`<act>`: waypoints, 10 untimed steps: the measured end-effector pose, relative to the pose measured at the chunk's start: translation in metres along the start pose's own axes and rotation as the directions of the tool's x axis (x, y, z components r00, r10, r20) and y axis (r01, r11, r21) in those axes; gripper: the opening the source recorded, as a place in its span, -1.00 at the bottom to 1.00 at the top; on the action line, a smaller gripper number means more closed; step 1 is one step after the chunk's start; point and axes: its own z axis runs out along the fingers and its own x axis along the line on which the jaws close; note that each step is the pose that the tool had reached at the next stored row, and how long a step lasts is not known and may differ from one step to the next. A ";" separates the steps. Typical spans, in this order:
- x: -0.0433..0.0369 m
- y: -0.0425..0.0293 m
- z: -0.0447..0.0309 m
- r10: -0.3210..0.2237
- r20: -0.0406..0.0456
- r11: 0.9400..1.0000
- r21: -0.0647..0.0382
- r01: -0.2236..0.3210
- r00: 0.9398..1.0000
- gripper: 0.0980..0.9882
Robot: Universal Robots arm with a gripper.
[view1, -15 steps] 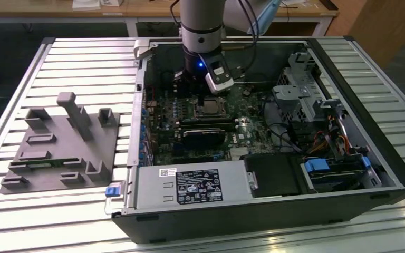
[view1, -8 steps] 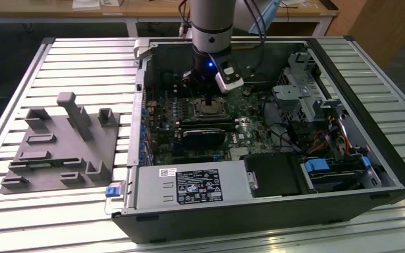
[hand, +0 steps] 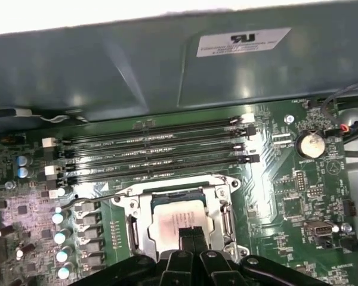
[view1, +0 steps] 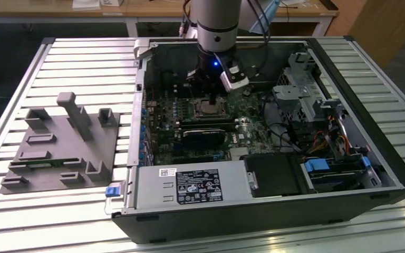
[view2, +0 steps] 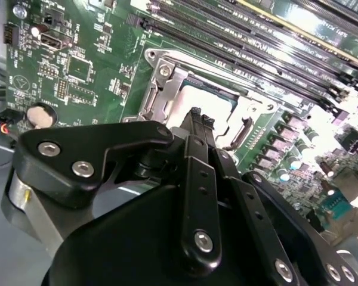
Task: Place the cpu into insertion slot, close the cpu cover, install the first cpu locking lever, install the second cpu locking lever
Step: 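Close the cpu cover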
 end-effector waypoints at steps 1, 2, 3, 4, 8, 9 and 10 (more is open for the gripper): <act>-0.0001 0.0001 -0.0019 0.000 0.000 1.000 0.000 0.000 1.000 -0.98; -0.0002 0.0002 -0.0042 0.000 0.000 1.000 0.000 0.000 1.000 -0.98; -0.0003 0.0004 -0.0067 0.000 0.000 1.000 0.000 0.000 1.000 -0.98; -0.0004 0.0005 -0.0093 0.000 0.000 1.000 0.000 0.000 1.000 -0.98; -0.0008 0.0011 -0.0187 0.000 0.001 1.000 0.000 0.000 1.000 -0.98; -0.0008 0.0011 -0.0198 0.000 0.001 1.000 0.000 0.000 1.000 -0.98; -0.0008 0.0012 -0.0199 0.000 0.001 1.000 0.000 0.000 1.000 -0.98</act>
